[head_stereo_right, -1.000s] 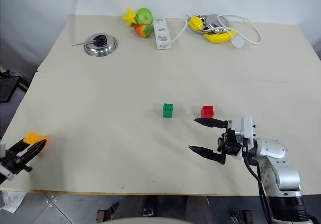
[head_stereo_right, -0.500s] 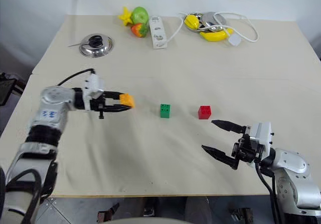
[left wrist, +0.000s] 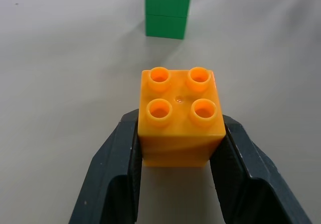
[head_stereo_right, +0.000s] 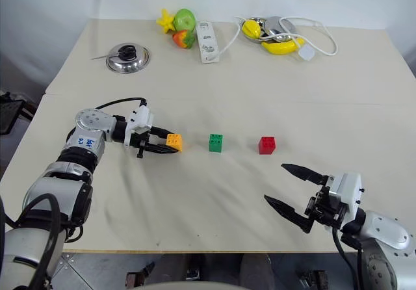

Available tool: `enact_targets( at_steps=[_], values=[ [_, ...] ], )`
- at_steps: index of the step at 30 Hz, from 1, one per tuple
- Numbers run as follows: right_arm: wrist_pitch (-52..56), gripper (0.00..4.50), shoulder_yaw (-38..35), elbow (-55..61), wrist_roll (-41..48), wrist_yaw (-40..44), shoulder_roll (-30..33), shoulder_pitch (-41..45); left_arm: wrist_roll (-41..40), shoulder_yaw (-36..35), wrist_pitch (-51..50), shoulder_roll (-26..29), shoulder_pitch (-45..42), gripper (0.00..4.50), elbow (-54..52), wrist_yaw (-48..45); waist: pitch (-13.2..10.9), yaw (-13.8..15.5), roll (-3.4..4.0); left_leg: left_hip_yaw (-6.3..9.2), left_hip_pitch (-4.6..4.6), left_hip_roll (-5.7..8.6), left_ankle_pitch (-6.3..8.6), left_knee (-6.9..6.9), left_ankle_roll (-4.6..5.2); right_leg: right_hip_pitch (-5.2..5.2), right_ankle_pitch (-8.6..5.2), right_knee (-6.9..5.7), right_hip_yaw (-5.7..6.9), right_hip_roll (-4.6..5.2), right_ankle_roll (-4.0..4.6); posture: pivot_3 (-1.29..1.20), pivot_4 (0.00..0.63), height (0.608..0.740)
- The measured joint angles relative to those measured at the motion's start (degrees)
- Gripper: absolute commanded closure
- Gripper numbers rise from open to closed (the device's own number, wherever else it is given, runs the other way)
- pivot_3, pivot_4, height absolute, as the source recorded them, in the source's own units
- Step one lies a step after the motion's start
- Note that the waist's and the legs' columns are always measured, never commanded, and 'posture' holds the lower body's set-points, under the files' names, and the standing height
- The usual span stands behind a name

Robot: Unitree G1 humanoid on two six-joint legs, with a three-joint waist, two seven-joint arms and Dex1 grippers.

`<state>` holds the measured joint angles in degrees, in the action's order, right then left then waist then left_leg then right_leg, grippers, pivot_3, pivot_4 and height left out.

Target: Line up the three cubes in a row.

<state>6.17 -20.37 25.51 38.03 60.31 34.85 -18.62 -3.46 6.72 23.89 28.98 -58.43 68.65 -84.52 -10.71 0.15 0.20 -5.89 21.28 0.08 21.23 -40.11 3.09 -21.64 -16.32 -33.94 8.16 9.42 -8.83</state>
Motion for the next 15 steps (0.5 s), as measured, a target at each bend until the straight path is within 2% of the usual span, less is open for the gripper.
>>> enact_targets(
  at_steps=[1, 3, 11, 15],
  values=[
    [-0.1, 0.0, -0.7, -0.1, 0.3, 0.1, 0.0, 0.0, 0.1, -0.2, 0.1, 0.0, 0.0, 3.0, 0.2, 0.1, 0.0, 0.0, 0.0, 0.0, -0.01, 0.0, 0.0, 0.0, 0.0, 0.0, 0.0, -0.01, 0.0, 0.0, 0.0, 0.0, 0.15, 0.74],
    [-0.6, 0.0, -1.3, -0.5, 0.5, 0.4, 0.0, 0.1, 0.3, -0.7, -0.2, 0.0, 0.0, 2.28, 0.7, 0.3, 0.0, 0.0, 0.0, 0.0, -0.02, -0.01, 0.0, 0.0, 0.01, 0.01, 0.0, -0.02, 0.0, 0.0, 0.0, 0.0, 0.15, 0.74],
    [-2.9, 0.0, -2.7, -4.0, 0.4, 2.8, 0.0, 0.0, 1.9, -2.1, 1.0, -0.1, 0.0, 0.05, 2.2, 5.1, 0.0, 0.0, -0.02, 0.02, -0.01, 0.0, -0.02, 0.0, 0.03, 0.01, 0.0, -0.03, 0.0, 0.02, -0.01, 0.0, 0.15, 0.74],
    [-3.5, 0.0, -2.7, -5.7, 0.4, 3.5, 0.0, 0.3, 1.9, -2.9, 2.3, 0.6, 0.1, 0.05, 2.1, 4.8, 0.0, -0.1, -0.02, 0.01, -0.01, 0.0, -0.02, 0.0, 0.03, 0.01, 0.0, -0.04, 0.0, 0.02, -0.01, 0.0, 0.15, 0.74]
  ],
)
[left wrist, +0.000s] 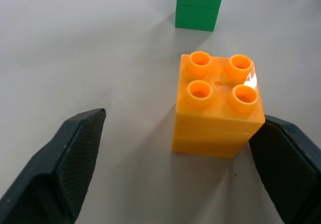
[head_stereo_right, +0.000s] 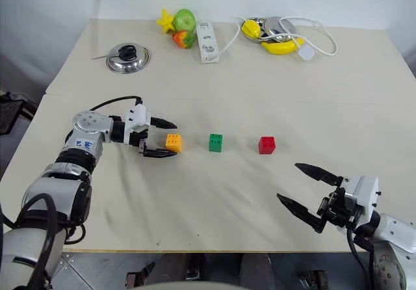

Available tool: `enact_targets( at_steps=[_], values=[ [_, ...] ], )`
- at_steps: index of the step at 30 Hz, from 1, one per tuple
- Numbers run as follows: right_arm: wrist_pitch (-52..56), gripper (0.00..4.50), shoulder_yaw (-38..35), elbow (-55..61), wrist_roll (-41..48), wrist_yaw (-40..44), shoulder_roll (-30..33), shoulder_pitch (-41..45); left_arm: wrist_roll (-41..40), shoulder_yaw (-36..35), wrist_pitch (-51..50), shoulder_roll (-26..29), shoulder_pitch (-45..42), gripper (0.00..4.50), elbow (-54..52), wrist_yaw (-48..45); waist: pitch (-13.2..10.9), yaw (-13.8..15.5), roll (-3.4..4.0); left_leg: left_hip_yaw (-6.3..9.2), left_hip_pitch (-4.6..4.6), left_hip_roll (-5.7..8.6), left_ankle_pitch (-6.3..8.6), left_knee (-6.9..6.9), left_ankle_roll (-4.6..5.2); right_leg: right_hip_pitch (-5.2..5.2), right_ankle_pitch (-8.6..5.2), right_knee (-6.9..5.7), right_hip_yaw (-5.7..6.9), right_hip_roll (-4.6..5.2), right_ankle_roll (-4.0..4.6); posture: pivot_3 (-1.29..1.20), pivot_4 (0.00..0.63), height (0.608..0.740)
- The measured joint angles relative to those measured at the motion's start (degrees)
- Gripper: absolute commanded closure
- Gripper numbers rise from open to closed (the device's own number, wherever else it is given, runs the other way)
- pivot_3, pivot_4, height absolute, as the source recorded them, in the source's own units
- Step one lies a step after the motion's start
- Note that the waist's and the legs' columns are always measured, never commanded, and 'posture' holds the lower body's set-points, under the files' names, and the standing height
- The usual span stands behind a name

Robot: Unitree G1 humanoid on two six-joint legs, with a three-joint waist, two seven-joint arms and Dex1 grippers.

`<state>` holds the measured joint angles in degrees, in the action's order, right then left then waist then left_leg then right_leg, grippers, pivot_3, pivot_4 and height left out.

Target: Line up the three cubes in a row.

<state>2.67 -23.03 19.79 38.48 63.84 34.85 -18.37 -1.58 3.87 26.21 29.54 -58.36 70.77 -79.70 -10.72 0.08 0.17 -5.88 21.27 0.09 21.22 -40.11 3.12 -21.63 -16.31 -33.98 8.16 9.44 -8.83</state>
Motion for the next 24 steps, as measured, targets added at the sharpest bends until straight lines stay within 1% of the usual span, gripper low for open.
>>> enact_targets(
  at_steps=[4, 6, 10, 11, 12, 13, 17, 20, 22, 24],
  values=[
    [0.0, 0.0, 0.1, -0.4, 0.0, 0.7, 0.1, 0.8, -0.6, -1.5, 2.6, 2.4, 1.8, 0.05, -1.1, -2.6, 0.0, -0.2, 0.0, 0.0, -0.01, -0.02, 0.0, 0.0, 0.0, -0.01, 0.0, 0.0, 0.0, 0.0, 0.0, 0.0, 0.15, 0.74],
    [0.2, 0.0, 0.1, -0.6, 0.2, 1.4, 0.5, 1.4, -1.9, -2.6, 2.5, 3.9, 4.0, 0.05, -3.7, -5.5, 0.0, -0.3, 0.01, -0.02, -0.02, -0.03, 0.0, 0.01, 0.0, -0.01, 0.0, -0.01, -0.02, 0.0, 0.0, 0.0, 0.15, 0.74],
    [0.2, 0.0, -1.9, -2.7, 2.4, 3.4, 1.2, 2.5, -8.4, -7.4, -2.9, 9.6, 14.4, 0.05, -15.8, -6.3, 0.0, -0.6, 0.03, 0.0, -0.06, -0.33, 0.0, 0.01, -0.01, -0.02, 0.0, -0.06, -0.06, 0.01, 0.0, 0.0, 0.15, 0.74],
    [0.0, 0.0, -2.5, -3.7, 3.0, 4.0, 1.4, 3.2, -10.9, -9.0, -6.1, 11.2, 18.4, 0.05, -20.9, -6.3, 0.0, -0.5, 0.03, 0.0, -0.07, -0.35, 0.01, -0.01, -0.01, -0.02, 0.0, -0.06, -0.07, 0.01, 0.0, 0.0, 0.15, 0.74],
    [-0.1, 0.0, -3.0, -4.3, 3.4, 4.4, 1.5, 3.6, -12.4, -10.0, -8.5, 11.8, 20.8, 0.05, -24.1, -6.1, 0.0, -0.5, 0.03, 0.01, -0.07, -0.35, 0.0, -0.04, -0.01, -0.01, 0.0, -0.08, -0.09, 0.03, 0.0, 0.0, 0.15, 0.74],
    [0.0, 0.0, -3.0, -4.9, 3.6, 4.7, 1.6, 4.8, -14.3, -11.5, -11.9, 12.7, 24.9, 0.05, -29.5, -5.8, 0.0, -0.4, 0.03, 0.01, -0.07, -0.34, 0.01, -0.09, -0.01, 0.01, 0.0, -0.09, -0.12, 0.05, 0.0, 0.0, 0.15, 0.74],
    [0.0, 0.0, -3.6, -8.2, 4.6, 6.7, 2.0, 8.2, -21.4, -18.7, -23.4, 13.6, 40.4, 0.05, -47.4, 1.3, 0.0, 0.0, 0.04, 0.16, -0.1, -0.33, 0.01, -0.14, 0.01, 0.09, 0.0, -0.12, -0.22, 0.1, 0.01, 0.0, 0.15, 0.74],
    [-0.1, 0.0, -3.6, -10.4, 4.6, 8.0, 2.3, 9.6, -24.2, -22.9, -27.7, 13.5, 47.9, 0.05, -58.1, 6.9, 0.0, 0.3, 0.05, 0.21, -0.11, -0.31, 0.0, -0.15, 0.01, 0.13, 0.0, -0.11, -0.24, 0.12, 0.01, 0.0, 0.15, 0.74],
    [-0.4, 0.0, -3.7, -12.6, 4.2, 8.6, 2.4, 10.5, -25.3, -25.0, -29.1, 13.0, 50.8, 0.05, -63.6, 10.3, 0.0, 0.4, 0.06, 0.21, -0.13, -0.3, 0.0, -0.15, 0.01, 0.15, 0.0, -0.12, -0.24, 0.14, 0.01, 0.0, 0.15, 0.74],
    [-0.9, 0.0, -3.7, -14.3, 3.5, 9.2, 2.4, 11.0, -26.0, -25.8, -29.4, 12.1, 51.7, 0.05, -66.6, 12.5, 0.0, 0.6, 0.13, 0.19, -0.15, -0.29, 0.0, -0.15, 0.0, 0.15, 0.0, -0.12, -0.24, 0.14, 0.01, 0.0, 0.15, 0.74]
  ],
)
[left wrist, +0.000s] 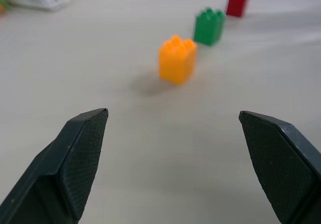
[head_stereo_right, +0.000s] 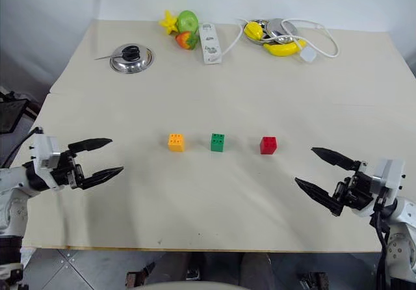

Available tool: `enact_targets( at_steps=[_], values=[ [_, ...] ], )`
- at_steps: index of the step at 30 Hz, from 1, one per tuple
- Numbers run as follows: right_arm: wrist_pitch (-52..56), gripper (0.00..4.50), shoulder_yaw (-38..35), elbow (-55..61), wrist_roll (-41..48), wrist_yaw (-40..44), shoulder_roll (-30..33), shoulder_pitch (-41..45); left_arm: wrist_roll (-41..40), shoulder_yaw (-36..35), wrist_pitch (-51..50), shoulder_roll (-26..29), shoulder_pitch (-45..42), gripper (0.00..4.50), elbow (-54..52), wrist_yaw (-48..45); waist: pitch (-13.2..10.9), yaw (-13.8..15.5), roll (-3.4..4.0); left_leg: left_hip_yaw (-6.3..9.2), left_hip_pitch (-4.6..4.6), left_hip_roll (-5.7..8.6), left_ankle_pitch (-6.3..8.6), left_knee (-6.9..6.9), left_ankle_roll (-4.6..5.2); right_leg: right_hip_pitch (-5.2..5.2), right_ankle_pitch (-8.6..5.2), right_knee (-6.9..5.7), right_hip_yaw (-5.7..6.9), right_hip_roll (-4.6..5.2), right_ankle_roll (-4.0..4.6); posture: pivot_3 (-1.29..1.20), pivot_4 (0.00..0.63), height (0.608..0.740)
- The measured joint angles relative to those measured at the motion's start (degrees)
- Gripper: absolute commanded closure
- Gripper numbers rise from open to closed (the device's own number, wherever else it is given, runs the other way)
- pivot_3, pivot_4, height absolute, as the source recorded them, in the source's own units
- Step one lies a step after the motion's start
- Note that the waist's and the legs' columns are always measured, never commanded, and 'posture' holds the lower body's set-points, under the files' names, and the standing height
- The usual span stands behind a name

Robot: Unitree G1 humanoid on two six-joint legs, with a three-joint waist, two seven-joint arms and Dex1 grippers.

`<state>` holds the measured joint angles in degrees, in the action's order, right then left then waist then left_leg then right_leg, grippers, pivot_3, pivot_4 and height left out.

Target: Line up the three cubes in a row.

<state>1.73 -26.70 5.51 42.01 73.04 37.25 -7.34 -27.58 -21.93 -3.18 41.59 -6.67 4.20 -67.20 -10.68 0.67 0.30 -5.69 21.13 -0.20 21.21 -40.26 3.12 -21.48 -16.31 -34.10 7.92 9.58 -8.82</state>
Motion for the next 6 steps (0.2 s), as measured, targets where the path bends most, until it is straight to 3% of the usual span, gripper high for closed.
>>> enact_targets(
  at_steps=[6],
  values=[
    [-1.9, 0.0, 1.5, -3.0, -2.2, 1.1, -0.3, 2.0, 1.1, 1.9, 3.3, -2.7, -1.6, 0.05, -0.1, 2.8, 0.0, -0.1, 0.04, -0.1, -0.03, 0.01, -0.01, 0.01, -0.01, -0.03, 0.0, -0.03, -0.03, -0.03, 0.0, 0.0, 0.15, 0.74]
  ],
)
